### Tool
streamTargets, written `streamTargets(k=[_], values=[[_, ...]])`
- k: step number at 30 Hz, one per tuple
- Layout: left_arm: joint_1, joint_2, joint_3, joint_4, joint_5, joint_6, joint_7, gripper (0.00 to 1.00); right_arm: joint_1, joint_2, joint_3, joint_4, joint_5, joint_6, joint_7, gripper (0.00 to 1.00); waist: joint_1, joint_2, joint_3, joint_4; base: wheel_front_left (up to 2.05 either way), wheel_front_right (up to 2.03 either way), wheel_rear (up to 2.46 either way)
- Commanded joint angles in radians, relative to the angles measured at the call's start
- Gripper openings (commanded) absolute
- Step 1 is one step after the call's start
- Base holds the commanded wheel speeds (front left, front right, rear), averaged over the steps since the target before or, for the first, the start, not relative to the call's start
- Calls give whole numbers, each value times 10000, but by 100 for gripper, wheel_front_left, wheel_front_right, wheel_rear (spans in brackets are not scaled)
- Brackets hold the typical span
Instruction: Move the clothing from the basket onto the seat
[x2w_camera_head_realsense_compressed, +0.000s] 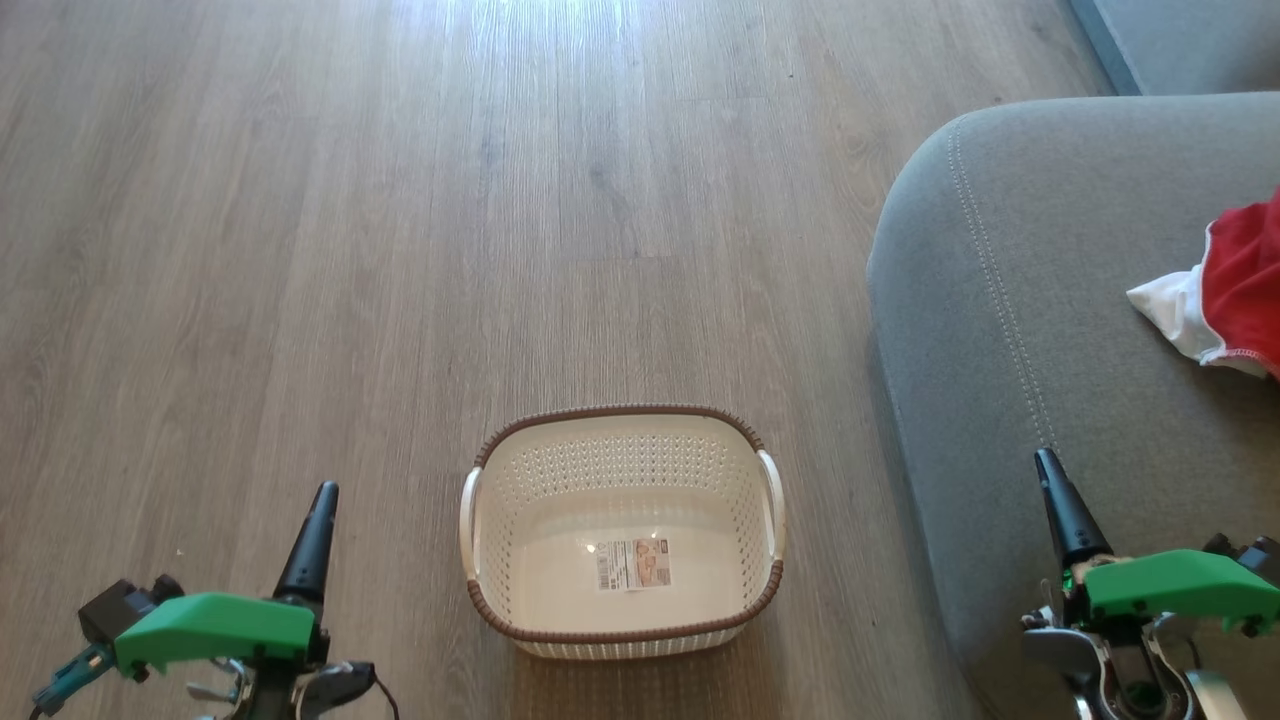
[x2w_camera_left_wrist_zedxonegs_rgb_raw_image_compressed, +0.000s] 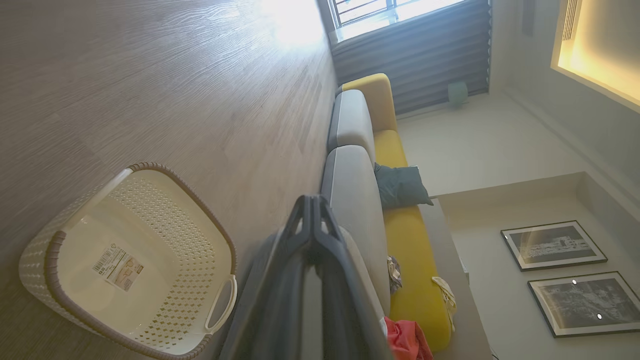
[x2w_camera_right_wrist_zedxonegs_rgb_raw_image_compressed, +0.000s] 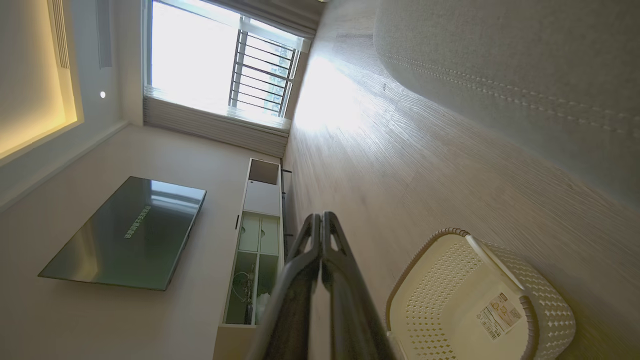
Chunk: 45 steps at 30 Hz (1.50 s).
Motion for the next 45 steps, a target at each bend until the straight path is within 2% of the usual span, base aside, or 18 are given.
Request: streamTargets(k=[1,25,45], values=[[-610,40,343,-307,-311,-106,93,0,-595,0,72,-369,338,1,112,0,0,0,0,4,0,0,0],[-839,38,824,-275,-2753,-529,774,0,-738,57,-355,-386,2727,0,804,0,0,0,0,60,0,0,0],[-839,35,828,-276,-2750,-529,777,0,-742,87,-399,-384,2691,0,839,0,0,0,0,60,0,0,0]])
